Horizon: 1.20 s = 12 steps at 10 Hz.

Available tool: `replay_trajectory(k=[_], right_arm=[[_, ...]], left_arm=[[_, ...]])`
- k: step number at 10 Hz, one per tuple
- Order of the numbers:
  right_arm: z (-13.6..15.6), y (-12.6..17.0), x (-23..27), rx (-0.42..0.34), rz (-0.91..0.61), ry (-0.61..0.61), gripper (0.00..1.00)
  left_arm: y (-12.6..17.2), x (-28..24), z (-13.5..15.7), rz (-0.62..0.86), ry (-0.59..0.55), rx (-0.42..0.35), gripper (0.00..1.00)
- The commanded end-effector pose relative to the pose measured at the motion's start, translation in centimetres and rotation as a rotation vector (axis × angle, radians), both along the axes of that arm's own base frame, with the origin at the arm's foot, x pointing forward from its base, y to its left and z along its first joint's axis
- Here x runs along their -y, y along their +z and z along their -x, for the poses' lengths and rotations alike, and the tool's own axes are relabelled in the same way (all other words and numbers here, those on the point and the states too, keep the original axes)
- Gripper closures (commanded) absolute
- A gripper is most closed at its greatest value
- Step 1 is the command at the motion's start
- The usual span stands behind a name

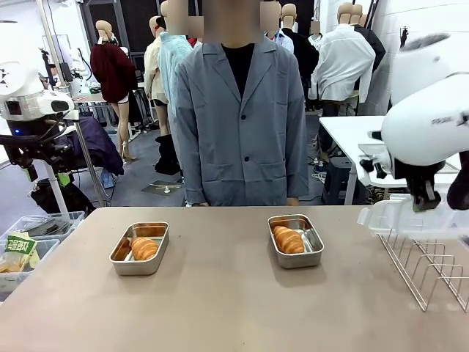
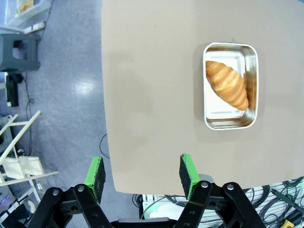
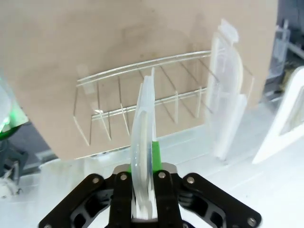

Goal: Place the bread in airtight containers.
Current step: Pick up one Airtight Container lid and hand it to the human, then release when the human grabs the Airtight Container lid.

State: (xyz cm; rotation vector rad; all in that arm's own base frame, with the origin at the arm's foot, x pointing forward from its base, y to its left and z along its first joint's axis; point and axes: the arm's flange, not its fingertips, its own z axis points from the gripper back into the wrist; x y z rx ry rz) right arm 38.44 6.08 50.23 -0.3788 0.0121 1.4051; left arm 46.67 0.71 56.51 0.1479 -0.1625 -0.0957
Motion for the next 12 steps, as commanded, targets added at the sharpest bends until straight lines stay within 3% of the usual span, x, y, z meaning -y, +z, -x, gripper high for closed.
replay_trajectory(k=[1,2,4,6,8,12], right_arm=[[2.1,3.0,-1.2,0.089,-0.127,0.187,1.0],[1.8,4.9,-2.5,0.174,-0.191,0.264,1.0],[1.2,8.0,-5.2,0.173,-0.305,0.353,1.0],[-2.1,10.8,-8.6,0.307,-0.462,0.301,1.0],[-5.4,11.8,-12.1,0.392,-0.522,0.249,1.0],[-10.0,13.4,-16.4,0.349,-0.595,0.234,1.0]], left_arm=[[-0.1,0.1,0.0,-0.008,0.016,0.014,0.19],[-0.1,0.1,0.0,-0.008,0.016,0.014,0.19],[-0.1,0.1,0.0,-0.008,0.016,0.014,0.19],[-0.1,0.1,0.0,-0.008,0.016,0.014,0.19],[-0.1,0.1,0.0,-0.008,0.016,0.014,0.19],[-0.1,0.1,0.0,-0.008,0.016,0.014,0.19]])
